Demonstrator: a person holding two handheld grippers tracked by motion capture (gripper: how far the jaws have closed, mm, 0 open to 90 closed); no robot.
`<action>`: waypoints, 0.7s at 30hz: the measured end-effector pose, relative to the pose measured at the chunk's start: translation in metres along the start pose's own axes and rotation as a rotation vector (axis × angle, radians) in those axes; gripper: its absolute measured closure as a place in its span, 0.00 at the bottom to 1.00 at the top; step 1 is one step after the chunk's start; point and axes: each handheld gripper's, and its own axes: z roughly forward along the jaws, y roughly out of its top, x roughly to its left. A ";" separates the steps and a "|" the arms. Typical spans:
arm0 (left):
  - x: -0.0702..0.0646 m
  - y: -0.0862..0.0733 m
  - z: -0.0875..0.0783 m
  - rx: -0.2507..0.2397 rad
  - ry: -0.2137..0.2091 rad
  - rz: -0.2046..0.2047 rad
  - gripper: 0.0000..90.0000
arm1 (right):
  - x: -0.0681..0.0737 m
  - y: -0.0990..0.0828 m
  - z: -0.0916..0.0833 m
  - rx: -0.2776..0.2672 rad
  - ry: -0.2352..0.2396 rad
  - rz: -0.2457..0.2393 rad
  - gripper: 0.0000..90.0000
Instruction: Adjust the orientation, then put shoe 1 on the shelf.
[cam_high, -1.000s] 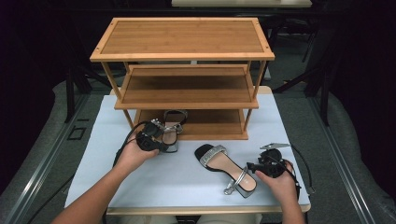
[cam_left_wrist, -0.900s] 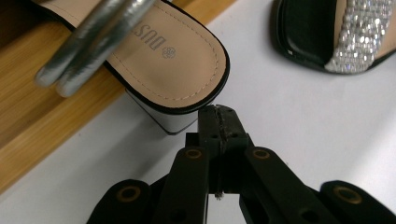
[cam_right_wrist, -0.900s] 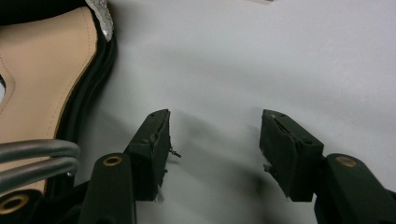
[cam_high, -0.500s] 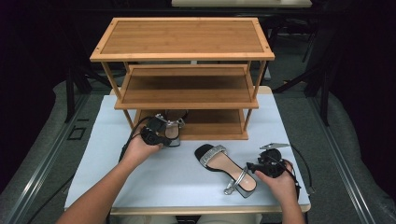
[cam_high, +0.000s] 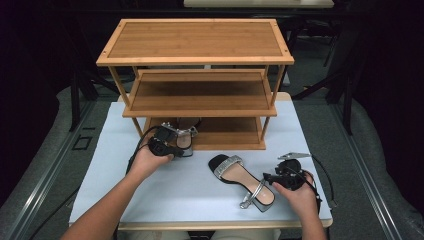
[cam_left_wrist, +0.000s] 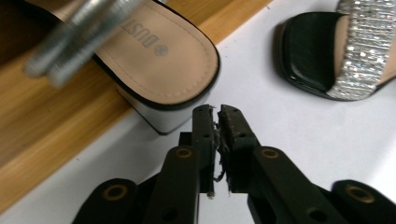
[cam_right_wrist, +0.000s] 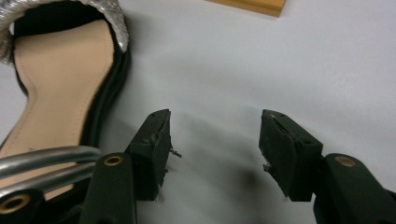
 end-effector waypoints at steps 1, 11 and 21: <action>-0.001 -0.003 -0.001 -0.010 -0.004 0.001 0.92 | 0.001 0.000 -0.001 -0.005 0.001 -0.007 0.49; -0.005 -0.035 -0.017 -0.054 -0.005 0.005 0.77 | 0.012 0.008 -0.015 -0.054 -0.032 -0.045 0.51; 0.008 -0.074 -0.030 -0.049 0.002 -0.071 0.62 | 0.028 0.015 -0.025 -0.051 -0.050 -0.093 0.50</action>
